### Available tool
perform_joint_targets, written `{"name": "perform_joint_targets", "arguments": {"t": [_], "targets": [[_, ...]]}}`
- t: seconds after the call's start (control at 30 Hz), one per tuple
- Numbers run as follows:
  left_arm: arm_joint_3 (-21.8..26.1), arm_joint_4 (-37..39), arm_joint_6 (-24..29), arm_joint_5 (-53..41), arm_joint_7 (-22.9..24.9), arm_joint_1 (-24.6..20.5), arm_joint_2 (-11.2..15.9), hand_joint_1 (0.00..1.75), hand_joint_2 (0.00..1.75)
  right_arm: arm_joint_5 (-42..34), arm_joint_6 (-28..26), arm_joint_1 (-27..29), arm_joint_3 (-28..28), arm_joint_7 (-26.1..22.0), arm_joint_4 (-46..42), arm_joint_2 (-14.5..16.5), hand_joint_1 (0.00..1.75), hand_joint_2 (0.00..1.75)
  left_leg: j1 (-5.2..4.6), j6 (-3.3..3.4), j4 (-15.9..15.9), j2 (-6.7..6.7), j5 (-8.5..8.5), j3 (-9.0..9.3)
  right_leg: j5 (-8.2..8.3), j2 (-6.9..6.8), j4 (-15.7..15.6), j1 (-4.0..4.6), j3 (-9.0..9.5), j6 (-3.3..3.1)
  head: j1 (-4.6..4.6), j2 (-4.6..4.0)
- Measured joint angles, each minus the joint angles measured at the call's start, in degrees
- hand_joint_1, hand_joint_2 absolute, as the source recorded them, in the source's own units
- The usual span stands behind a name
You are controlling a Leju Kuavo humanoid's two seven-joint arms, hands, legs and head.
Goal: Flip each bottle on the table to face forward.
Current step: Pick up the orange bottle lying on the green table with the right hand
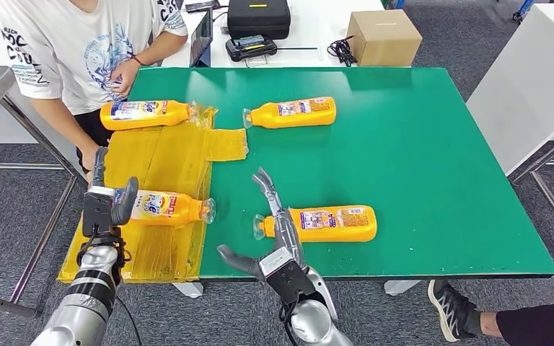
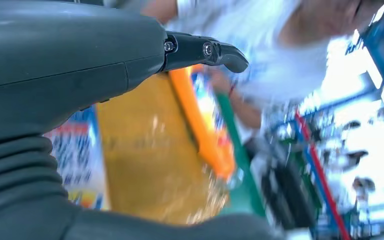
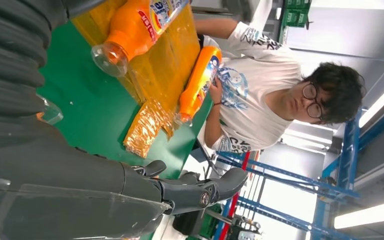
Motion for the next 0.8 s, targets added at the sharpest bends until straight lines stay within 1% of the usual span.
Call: {"name": "perform_joint_targets", "arguments": {"t": [0.13,0.4,0.47,0.57,0.63,0.7,0.8], "targets": [[-1.7,-2.6,1.1,0.4,0.0,0.6,0.0,0.00,1.75,0.0,0.0,0.0,0.1,0.0,0.4,0.0,0.00,1.75,0.00,0.00,0.0,-0.01,0.00,-0.03,0.00,0.00,0.0,0.00,-0.01,0.00,0.00,0.00],[-3.0,-4.6,1.1,0.7,0.0,1.3,0.0,0.00,1.75,0.0,-0.1,0.0,0.1,0.2,0.6,0.0,0.00,1.75,0.00,0.00,0.0,0.00,0.00,-0.04,0.00,0.00,0.0,0.00,-0.03,0.00,-0.01,0.00],[-3.1,-5.2,0.3,2.1,0.0,1.6,0.0,0.00,1.75,0.2,-0.2,0.0,0.1,0.3,0.7,0.0,0.00,1.75,0.00,0.00,0.0,0.01,0.00,-0.04,0.00,0.01,0.0,0.00,-0.05,0.00,-0.01,0.00],[-3.1,-5.6,-3.7,6.4,0.0,2.1,-0.2,0.00,1.75,1.1,-0.9,0.0,0.0,0.7,0.6,-0.2,0.00,1.75,0.00,0.00,0.0,0.01,0.00,-0.05,0.00,0.01,0.0,0.00,-0.07,0.00,-0.01,0.00],[-2.8,-5.7,-7.0,9.6,0.1,2.5,-0.5,0.00,1.75,3.0,-2.0,-0.1,-0.1,2.0,0.5,-0.7,0.00,1.75,0.00,0.00,0.0,0.01,0.00,-0.06,0.00,0.01,0.0,0.00,-0.07,0.00,-0.01,0.00],[-2.3,-5.7,-9.4,12.6,0.3,3.2,-1.0,0.00,1.75,6.3,-3.1,-0.3,-0.4,4.4,0.1,-1.9,0.00,1.75,-0.01,0.00,0.0,0.01,0.00,-0.07,0.00,0.01,0.0,-0.01,-0.07,0.00,-0.01,0.00],[-1.2,-6.1,-11.0,15.2,0.4,5.0,-1.6,0.00,1.75,12.7,-3.3,-1.3,-1.7,10.2,-0.4,-5.2,0.00,1.75,-0.05,0.01,0.0,0.01,-0.01,-0.09,0.01,0.01,0.0,-0.04,-0.06,0.01,0.01,0.00]]}}
